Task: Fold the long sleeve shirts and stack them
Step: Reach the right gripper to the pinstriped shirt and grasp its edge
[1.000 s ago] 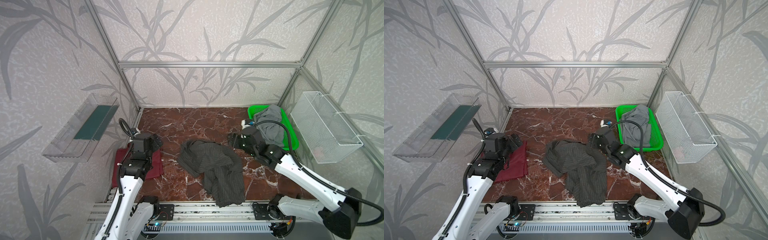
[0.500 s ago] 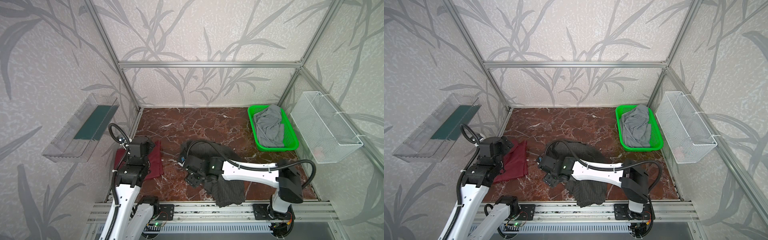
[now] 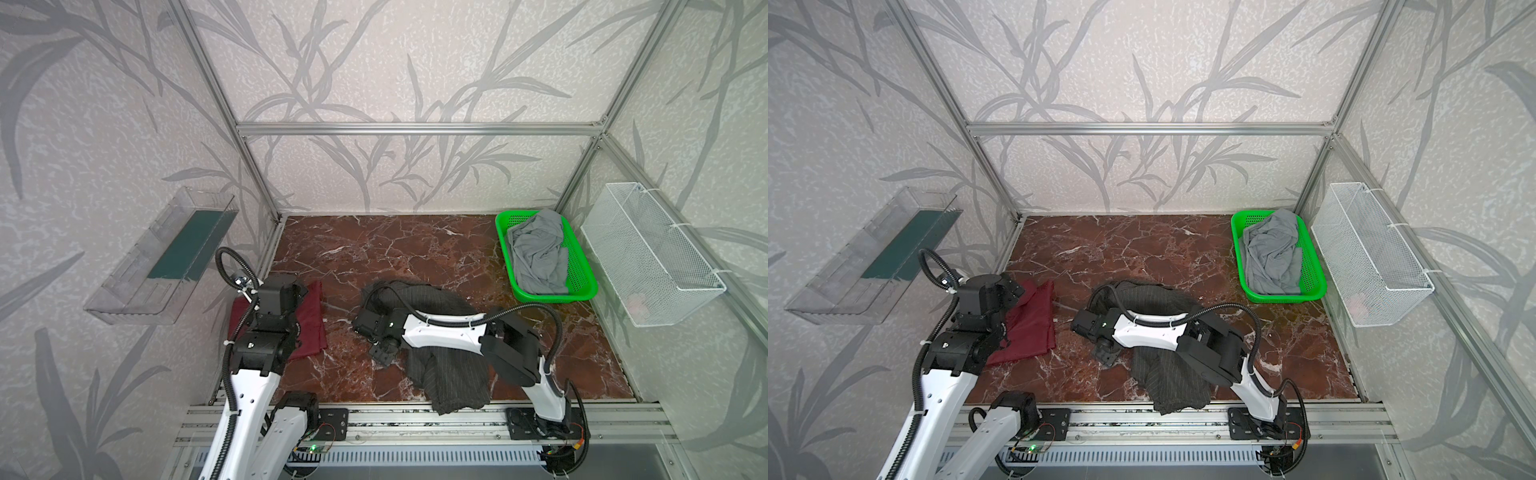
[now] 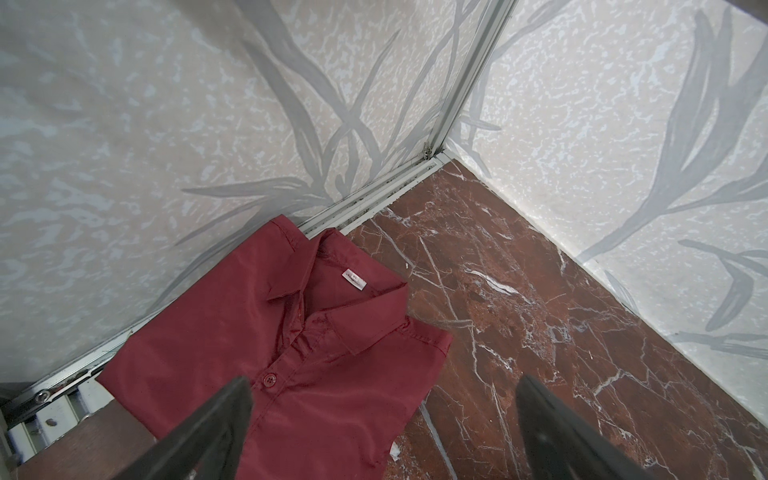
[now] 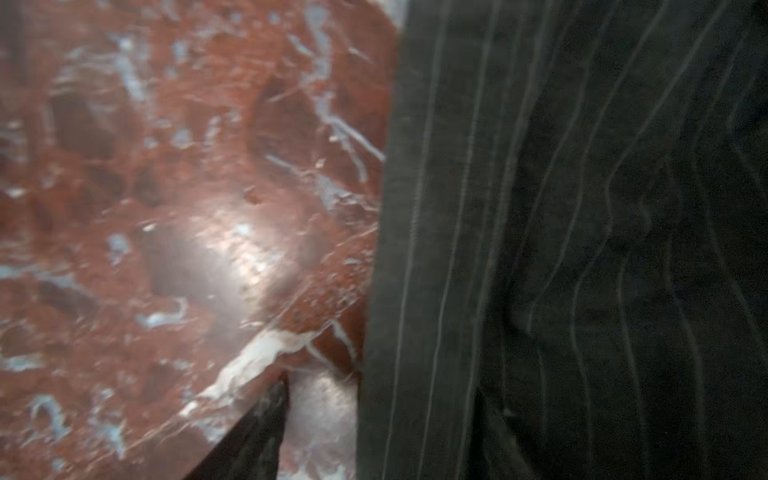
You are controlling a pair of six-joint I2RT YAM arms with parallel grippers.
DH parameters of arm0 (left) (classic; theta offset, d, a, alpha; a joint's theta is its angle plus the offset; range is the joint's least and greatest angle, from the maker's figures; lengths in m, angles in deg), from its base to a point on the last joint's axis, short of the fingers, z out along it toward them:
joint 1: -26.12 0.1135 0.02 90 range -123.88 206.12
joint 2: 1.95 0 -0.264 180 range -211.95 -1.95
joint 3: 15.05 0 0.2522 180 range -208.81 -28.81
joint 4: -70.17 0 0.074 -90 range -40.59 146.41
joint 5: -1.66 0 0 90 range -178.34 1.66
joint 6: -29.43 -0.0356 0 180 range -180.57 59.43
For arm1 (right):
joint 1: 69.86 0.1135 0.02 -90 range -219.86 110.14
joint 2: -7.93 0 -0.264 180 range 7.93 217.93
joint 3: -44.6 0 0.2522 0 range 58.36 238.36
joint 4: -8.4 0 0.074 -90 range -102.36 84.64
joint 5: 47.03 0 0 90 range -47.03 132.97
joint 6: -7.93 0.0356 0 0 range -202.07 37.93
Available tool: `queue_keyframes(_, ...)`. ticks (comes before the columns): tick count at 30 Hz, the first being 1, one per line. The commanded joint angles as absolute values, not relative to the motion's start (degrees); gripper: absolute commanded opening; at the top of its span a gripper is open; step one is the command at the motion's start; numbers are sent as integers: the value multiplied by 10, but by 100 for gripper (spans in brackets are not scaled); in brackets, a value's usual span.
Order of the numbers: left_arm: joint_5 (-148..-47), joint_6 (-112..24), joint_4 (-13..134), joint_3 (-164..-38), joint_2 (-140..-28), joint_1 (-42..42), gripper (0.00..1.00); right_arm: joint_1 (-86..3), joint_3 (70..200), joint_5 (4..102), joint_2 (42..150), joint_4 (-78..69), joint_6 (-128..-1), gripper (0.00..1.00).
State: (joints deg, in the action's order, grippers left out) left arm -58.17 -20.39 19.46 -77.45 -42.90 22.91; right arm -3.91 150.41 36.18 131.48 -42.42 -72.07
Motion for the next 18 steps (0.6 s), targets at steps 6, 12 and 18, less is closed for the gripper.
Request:
queue_keyframes(6, -562, -197, 182, -785, -426, 233, 99, -77, 1525, 380, 1353, -429, -727, 53)
queue_keyframes(12, -563, -198, 184, -785, -427, 234, 99, -93, 1535, 404, 1357, -438, -735, 30)
queue_keyframes(18, -602, -225, 201, -784, -422, 235, 99, -95, 1562, 472, 1307, -443, -733, 2)
